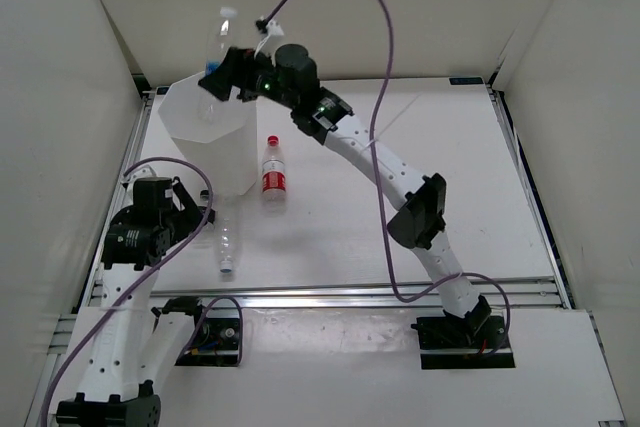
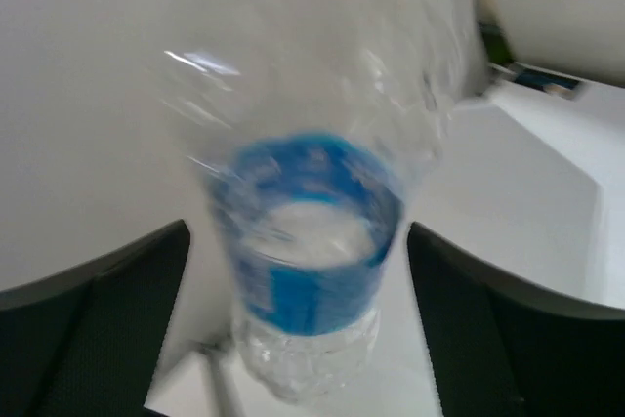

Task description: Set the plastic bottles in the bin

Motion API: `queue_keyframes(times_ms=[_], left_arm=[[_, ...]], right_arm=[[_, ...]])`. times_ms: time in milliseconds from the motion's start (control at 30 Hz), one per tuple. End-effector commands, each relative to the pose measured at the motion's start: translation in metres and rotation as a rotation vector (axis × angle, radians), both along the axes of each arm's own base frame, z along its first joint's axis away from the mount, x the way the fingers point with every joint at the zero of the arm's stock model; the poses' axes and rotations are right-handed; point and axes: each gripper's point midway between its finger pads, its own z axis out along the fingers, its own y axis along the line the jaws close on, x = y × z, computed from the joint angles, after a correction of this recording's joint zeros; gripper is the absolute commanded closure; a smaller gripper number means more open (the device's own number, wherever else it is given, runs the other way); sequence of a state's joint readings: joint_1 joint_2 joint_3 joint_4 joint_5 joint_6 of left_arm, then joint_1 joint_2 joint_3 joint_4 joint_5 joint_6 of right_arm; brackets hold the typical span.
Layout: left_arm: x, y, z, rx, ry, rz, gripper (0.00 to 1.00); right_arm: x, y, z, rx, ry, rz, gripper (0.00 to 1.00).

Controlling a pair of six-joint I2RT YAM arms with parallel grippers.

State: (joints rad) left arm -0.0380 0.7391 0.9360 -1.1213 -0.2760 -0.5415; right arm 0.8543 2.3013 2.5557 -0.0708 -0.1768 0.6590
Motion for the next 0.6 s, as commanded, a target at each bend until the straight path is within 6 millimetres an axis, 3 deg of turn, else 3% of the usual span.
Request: queue_keyframes(times_ms=[0, 67, 100, 167, 200, 233, 267, 300, 333, 367, 400, 467, 500, 567], left_arm=[[0.010, 0.000, 0.014, 0.043, -0.045, -0.028, 0.00], [0.008, 0.003, 0.017, 0.060, -0.057, -0.027, 0.00], [0.006, 0.003, 0.022, 0.064, -0.083, -0.029, 0.00], [0.004, 0.003, 0.025, 0.063, -0.105, -0.028, 0.00], [0.003, 0.005, 0.027, 0.065, -0.117, -0.013, 0.00], [0.000, 0.005, 0.027, 0.065, -0.114, -0.013, 0.00], [-0.001, 0.007, 0.029, 0.066, -0.128, 0.005, 0.00], [-0.003, 0.007, 0.027, 0.060, -0.119, 0.012, 0.00], [-0.006, 0.008, 0.027, 0.060, -0.117, 0.012, 0.00], [-0.007, 0.008, 0.028, 0.059, -0.126, 0.012, 0.00], [-0.007, 0.005, 0.028, 0.049, -0.126, 0.003, 0.00], [-0.010, 0.004, 0.027, 0.040, -0.141, -0.004, 0.00], [-0.010, 0.004, 0.027, 0.040, -0.141, -0.004, 0.00], [-0.011, 0.004, 0.029, 0.034, -0.149, -0.001, 0.00]], right_arm=[[0.001, -0.010, 0.007, -0.126, -0.183, -0.124, 0.01], [-0.002, -0.026, 0.027, -0.135, -0.229, -0.164, 0.01], [-0.011, -0.045, 0.063, -0.100, -0.277, -0.198, 0.01], [-0.004, -0.074, 0.077, -0.130, -0.291, -0.328, 0.01], [-0.006, -0.103, 0.102, -0.108, -0.296, -0.390, 0.01], [-0.002, -0.118, 0.093, -0.127, -0.222, -0.421, 0.01], [0.018, -0.138, 0.059, -0.186, -0.119, -0.474, 0.01], [0.017, -0.163, 0.058, -0.174, -0.047, -0.509, 0.01], [0.021, -0.175, 0.035, -0.192, 0.051, -0.511, 0.01], [0.032, -0.199, -0.003, -0.250, 0.185, -0.531, 0.01], [0.027, -0.208, -0.038, -0.259, 0.339, -0.517, 0.01], [0.015, -0.220, -0.074, -0.292, 0.484, -0.458, 0.01], [0.008, -0.220, -0.117, -0.356, 0.550, -0.437, 0.01], [0.000, -0.216, -0.150, -0.404, 0.578, -0.382, 0.01]])
